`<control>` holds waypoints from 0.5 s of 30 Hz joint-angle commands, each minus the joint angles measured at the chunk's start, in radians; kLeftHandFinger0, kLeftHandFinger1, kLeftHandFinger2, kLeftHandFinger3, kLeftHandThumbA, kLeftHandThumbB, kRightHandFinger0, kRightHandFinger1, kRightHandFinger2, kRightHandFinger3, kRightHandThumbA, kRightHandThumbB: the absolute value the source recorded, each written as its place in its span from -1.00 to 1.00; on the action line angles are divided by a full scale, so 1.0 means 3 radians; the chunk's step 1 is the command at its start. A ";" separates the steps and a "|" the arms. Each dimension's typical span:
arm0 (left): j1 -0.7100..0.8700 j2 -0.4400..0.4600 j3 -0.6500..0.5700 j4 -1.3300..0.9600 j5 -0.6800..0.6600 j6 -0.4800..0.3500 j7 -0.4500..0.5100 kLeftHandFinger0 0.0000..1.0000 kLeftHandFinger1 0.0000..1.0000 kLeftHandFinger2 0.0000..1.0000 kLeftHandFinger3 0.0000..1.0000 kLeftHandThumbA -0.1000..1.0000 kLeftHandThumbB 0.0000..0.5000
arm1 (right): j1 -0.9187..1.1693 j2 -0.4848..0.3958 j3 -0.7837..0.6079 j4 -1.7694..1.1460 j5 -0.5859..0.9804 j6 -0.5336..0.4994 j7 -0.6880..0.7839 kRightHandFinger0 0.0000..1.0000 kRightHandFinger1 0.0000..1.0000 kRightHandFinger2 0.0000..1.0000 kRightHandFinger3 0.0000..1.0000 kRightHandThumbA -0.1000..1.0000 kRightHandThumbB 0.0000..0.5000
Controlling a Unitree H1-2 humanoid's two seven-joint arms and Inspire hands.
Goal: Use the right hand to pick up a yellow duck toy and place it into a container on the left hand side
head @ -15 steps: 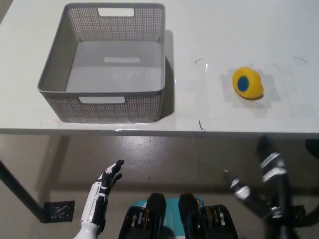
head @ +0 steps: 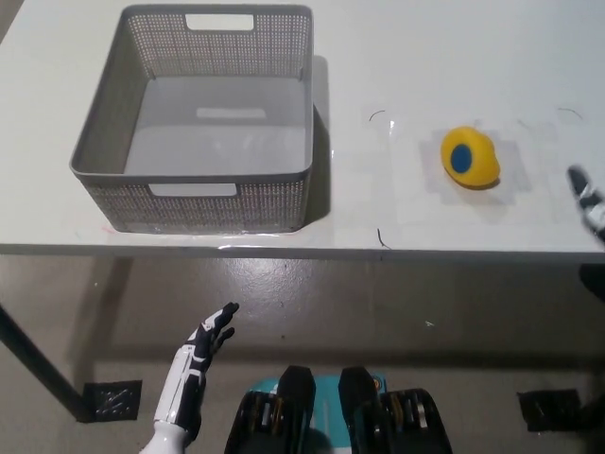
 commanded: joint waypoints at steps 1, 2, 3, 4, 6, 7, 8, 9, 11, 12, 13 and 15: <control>-0.0009 0.0028 -0.0007 -0.0041 -0.0037 -0.0163 -0.0042 1.00 1.00 1.00 1.00 1.00 1.00 | -0.0629 -0.0563 0.0240 0.0227 -0.0219 0.0940 0.0586 1.00 1.00 1.00 1.00 0.84 0.26; 0.0002 0.0027 -0.0006 -0.0044 -0.0038 -0.0162 -0.0041 1.00 1.00 1.00 1.00 1.00 1.00 | -0.0717 -0.0625 0.0297 0.0300 -0.0284 0.0967 0.0642 1.00 1.00 1.00 1.00 0.84 0.25; 0.0016 0.0029 -0.0004 -0.0044 -0.0054 -0.0166 -0.0049 1.00 1.00 1.00 1.00 1.00 1.00 | -0.0890 -0.0713 0.0388 0.0474 -0.0314 0.0973 0.0741 1.00 1.00 1.00 1.00 0.73 0.24; 0.0032 0.0038 0.0001 -0.0033 -0.0064 -0.0186 -0.0054 1.00 1.00 1.00 1.00 1.00 1.00 | -0.1056 -0.0788 0.0496 0.0661 -0.0338 0.0996 0.0862 1.00 1.00 1.00 1.00 0.76 0.31; 0.0061 0.0042 0.0008 -0.0043 -0.0080 -0.0184 -0.0059 1.00 1.00 1.00 1.00 1.00 1.00 | -0.1306 -0.0873 0.0682 0.0964 -0.0401 0.1021 0.1009 1.00 1.00 1.00 1.00 0.84 0.56; 0.0074 0.0041 0.0010 -0.0049 -0.0077 -0.0174 -0.0053 1.00 1.00 1.00 1.00 1.00 1.00 | -0.1444 -0.0906 0.0785 0.1135 -0.0428 0.1044 0.1098 1.00 1.00 1.00 1.00 0.89 0.68; 0.0079 0.0041 0.0011 -0.0049 -0.0080 -0.0178 -0.0054 1.00 1.00 1.00 1.00 1.00 1.00 | -0.1588 -0.0940 0.0893 0.1310 -0.0463 0.1066 0.1199 1.00 1.00 1.00 1.00 0.94 0.74; 0.0087 0.0040 0.0011 -0.0049 -0.0084 -0.0183 -0.0055 1.00 1.00 1.00 1.00 1.00 1.00 | -0.1683 -0.0964 0.0976 0.1430 -0.0498 0.1065 0.1259 1.00 1.00 1.00 1.00 0.96 0.75; 0.0102 0.0046 0.0002 -0.0037 -0.0068 -0.0213 -0.0060 1.00 1.00 1.00 1.00 1.00 1.00 | -0.2002 -0.0977 0.1200 0.1897 -0.0605 0.1016 0.1412 1.00 1.00 1.00 1.00 0.94 0.73; 0.0102 0.0046 0.0002 -0.0037 -0.0068 -0.0213 -0.0060 1.00 1.00 1.00 1.00 1.00 1.00 | -0.2002 -0.0977 0.1200 0.1897 -0.0605 0.1016 0.1412 1.00 1.00 1.00 1.00 0.94 0.73; 0.0109 0.0048 0.0000 -0.0036 -0.0067 -0.0224 -0.0064 1.00 1.00 1.00 1.00 1.00 1.00 | -0.2127 -0.0955 0.1265 0.2092 -0.0609 0.1031 0.1476 1.00 1.00 1.00 1.00 0.88 0.78; 0.0123 0.0043 0.0000 -0.0030 -0.0056 -0.0228 -0.0056 1.00 1.00 1.00 1.00 1.00 1.00 | -0.2333 -0.0917 0.1421 0.2431 -0.0636 0.1055 0.1594 1.00 1.00 1.00 1.00 0.92 0.82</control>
